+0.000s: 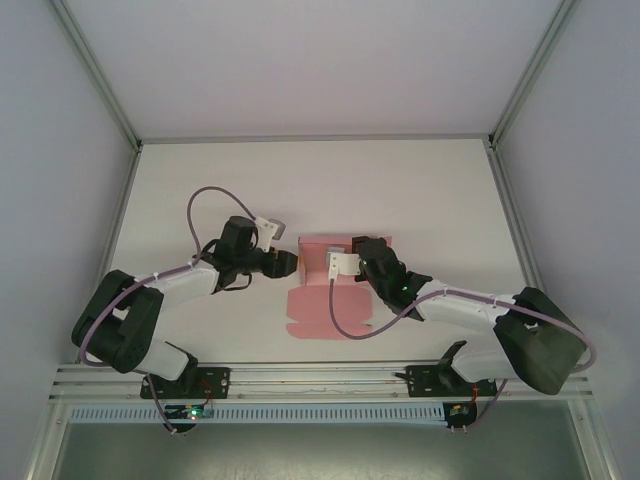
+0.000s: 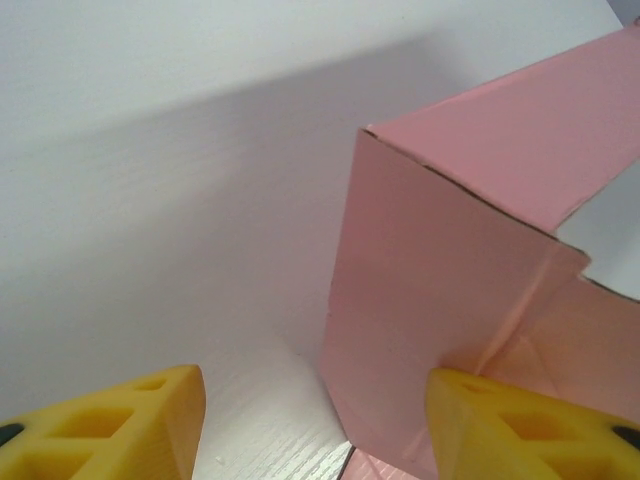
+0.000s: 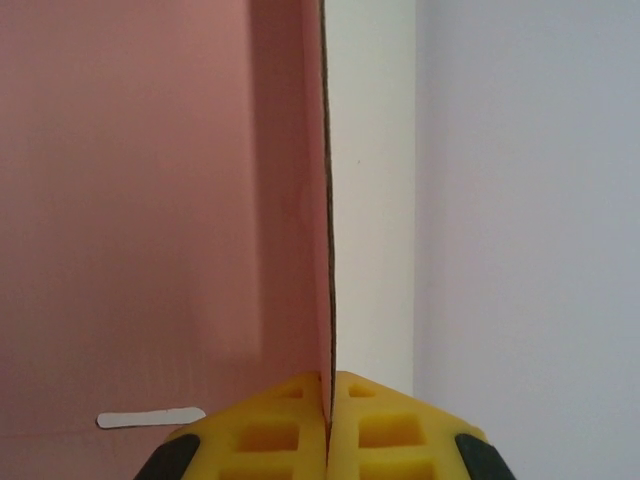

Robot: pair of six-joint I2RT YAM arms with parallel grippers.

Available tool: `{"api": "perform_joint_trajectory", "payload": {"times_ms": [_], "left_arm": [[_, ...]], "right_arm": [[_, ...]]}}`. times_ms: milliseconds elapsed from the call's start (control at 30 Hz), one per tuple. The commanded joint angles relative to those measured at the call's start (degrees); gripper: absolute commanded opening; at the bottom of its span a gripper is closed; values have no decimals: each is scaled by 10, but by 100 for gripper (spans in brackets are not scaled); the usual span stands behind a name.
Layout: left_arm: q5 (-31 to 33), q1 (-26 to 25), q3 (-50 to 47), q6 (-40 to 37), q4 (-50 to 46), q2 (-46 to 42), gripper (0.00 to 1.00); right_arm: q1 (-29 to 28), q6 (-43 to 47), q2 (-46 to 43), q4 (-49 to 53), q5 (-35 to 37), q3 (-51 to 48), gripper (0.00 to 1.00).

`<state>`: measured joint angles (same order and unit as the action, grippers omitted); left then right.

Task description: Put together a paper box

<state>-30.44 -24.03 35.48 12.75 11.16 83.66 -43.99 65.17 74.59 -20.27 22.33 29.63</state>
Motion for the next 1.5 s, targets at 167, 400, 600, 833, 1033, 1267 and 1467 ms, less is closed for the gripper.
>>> {"api": "perform_joint_trajectory", "payload": {"times_ms": [167, 400, 600, 833, 1033, 1267, 1467], "left_arm": [[0, -16, -7, -29, 8, -20, 61], [-7, -16, 10, -41, 9, -23, 61], [-6, -17, 32, -56, 35, 2, 61], [-1, -29, 40, -55, 23, 39, 63], [36, -32, -1, -51, 24, 0, 65], [51, -32, -31, -67, 19, -68, 65], [69, -32, -64, -89, 27, -127, 64]], "right_arm": [[13, 13, -29, 20, 10, 22, 0], [12, 8, -37, 33, -21, 21, 0], [1, 8, -35, 28, -36, 17, 0], [-51, 54, -2, -36, 61, -15, 0], [-67, 20, -9, -46, 100, -48, 0], [-80, 16, -48, -35, 108, -60, 0], [-90, 53, -55, -77, 132, -67, 0]]}}
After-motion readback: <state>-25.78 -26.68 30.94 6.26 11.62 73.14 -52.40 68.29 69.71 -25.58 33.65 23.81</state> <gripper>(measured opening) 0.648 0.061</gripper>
